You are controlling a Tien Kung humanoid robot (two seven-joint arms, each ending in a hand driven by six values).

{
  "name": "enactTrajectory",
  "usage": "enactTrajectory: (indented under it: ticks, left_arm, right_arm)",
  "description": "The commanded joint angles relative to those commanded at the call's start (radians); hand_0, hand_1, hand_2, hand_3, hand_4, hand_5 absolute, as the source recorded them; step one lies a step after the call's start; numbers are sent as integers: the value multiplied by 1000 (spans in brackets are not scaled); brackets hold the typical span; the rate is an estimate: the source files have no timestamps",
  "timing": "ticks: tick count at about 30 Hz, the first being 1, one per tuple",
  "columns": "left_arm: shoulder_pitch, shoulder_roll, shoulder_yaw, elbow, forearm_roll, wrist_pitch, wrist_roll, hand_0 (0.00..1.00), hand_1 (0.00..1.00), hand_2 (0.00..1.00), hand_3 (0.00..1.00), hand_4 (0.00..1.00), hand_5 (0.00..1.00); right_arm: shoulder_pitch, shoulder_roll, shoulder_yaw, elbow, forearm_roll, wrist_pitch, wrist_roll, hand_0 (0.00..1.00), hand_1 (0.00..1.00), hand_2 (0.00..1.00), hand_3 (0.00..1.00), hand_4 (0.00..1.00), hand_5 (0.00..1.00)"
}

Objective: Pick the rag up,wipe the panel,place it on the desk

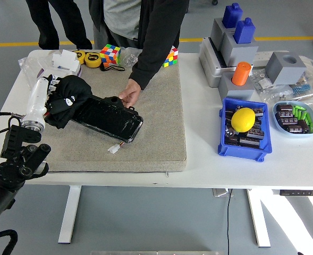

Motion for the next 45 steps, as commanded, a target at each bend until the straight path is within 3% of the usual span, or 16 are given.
enactTrajectory:
  ticks: [7,11,25,36,40,45]
  left_arm:
    - [17,2,35,-25,-14,-9,5,222,272,374,557,679,2]
    - [28,5,76,-69,-25,-13,13,222,272,375,557,678,2]
    - [53,20,316,-253,-84,-26,44,222,272,376,557,677,2]
    - [59,17,438,-342,-99,-35,61,222,272,376,557,676,2]
    - [55,13,464,-358,-97,-37,64,222,272,376,557,677,2]
    - [45,6,450,-339,-93,-33,61,222,272,376,557,677,2]
  right_arm:
    - [-2,0,-1,0,0,0,0,587,563,477,520,911,362]
    - [-3,-2,0,0,-2,0,1,588,563,476,520,912,362]
    - [-2,-3,2,1,-4,1,1,588,562,476,520,912,363]
    - [-2,-2,3,1,-4,1,2,587,563,476,521,912,362]
    - [0,-2,3,2,-4,1,2,588,563,476,521,911,362]
    - [1,-3,2,2,-3,1,2,588,563,476,521,911,362]
